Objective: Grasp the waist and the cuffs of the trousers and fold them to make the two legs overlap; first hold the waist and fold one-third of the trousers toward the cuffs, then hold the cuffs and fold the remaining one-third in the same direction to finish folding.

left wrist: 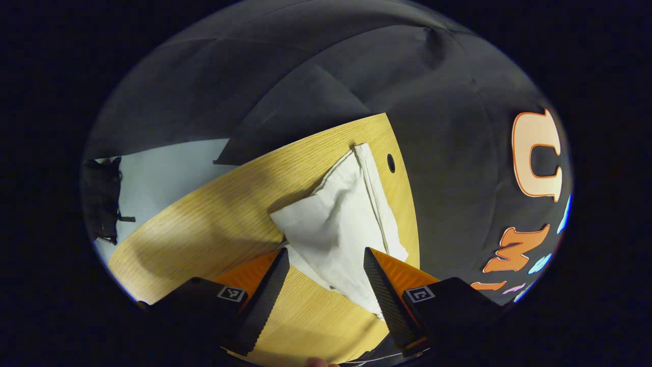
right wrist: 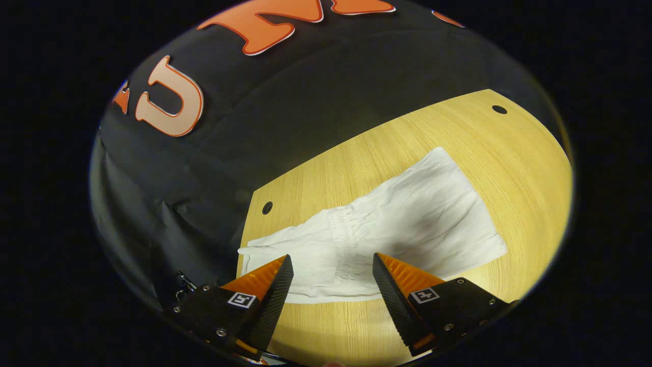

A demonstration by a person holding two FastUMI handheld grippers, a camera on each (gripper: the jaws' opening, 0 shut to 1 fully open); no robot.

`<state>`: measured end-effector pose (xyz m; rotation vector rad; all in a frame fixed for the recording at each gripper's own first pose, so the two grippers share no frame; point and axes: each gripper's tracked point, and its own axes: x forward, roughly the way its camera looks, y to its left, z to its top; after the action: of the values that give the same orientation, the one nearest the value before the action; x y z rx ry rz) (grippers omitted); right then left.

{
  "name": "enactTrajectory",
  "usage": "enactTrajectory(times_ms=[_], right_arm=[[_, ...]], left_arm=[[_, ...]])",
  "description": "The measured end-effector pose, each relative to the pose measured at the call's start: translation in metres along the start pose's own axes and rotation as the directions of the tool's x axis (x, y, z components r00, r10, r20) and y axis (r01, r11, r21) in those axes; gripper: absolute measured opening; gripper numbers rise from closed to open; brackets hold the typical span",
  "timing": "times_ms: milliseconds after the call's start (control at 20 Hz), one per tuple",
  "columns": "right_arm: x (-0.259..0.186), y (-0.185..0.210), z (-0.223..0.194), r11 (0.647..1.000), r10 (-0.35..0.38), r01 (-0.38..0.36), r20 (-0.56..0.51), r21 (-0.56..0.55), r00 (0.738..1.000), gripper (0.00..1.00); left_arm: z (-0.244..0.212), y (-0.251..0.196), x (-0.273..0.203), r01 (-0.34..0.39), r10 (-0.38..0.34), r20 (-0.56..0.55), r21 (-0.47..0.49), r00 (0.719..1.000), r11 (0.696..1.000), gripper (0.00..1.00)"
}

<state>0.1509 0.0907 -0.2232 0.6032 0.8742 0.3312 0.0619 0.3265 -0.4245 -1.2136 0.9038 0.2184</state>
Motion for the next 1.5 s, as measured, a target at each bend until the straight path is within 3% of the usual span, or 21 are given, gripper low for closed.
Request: enactTrajectory(times_ms=[200, 250, 300, 450, 700, 950, 1500], right_arm=[[-0.014, -0.015, 0.005, 0.999, 0.003, -0.003, 0.02, 0.046, 1.0, 0.95], [-0.017, -0.019, 0.008, 0.999, -0.002, 0.0, 0.028, 0.05, 1.0, 0.95], [-0.021, -0.025, 0.009, 0.999, -0.01, 0.009, 0.034, 0.047, 0.999, 0.95], [-0.032, -0.042, 0.009, 0.999, -0.048, 0.048, 0.05, 0.001, 0.998, 0.95], [-0.04, -0.057, 0.02, 0.998, -0.05, 0.052, 0.07, -0.023, 0.996, 0.96], [-0.052, -0.075, 0.032, 0.998, -0.034, 0.038, 0.091, -0.051, 0.995, 0.98], [-0.088, -0.128, 0.055, 0.992, -0.029, 0.044, 0.128, -0.12, 0.991, 0.99]], left_arm=[[0.001, -0.004, 0.028, -0.018, 0.018, 0.005, 0.034, 1.0, 0.999, 0.83], [0.002, -0.004, 0.031, -0.029, 0.029, 0.007, 0.041, 1.0, 0.999, 0.66], [0.003, -0.006, 0.035, -0.019, 0.018, 0.009, 0.048, 1.0, 0.999, 0.63], [0.008, -0.02, 0.036, -0.006, 0.001, 0.06, 0.081, 0.998, 0.997, 0.13], [0.005, -0.055, 0.017, -0.041, 0.019, 0.117, 0.183, 0.993, 0.982, 0.1], [-0.004, -0.118, -0.016, 0.011, -0.053, 0.158, 0.258, 0.986, 0.966, 0.1], [-0.069, -0.283, -0.017, 0.11, -0.199, 0.143, 0.474, 0.969, 0.873, 0.1]])
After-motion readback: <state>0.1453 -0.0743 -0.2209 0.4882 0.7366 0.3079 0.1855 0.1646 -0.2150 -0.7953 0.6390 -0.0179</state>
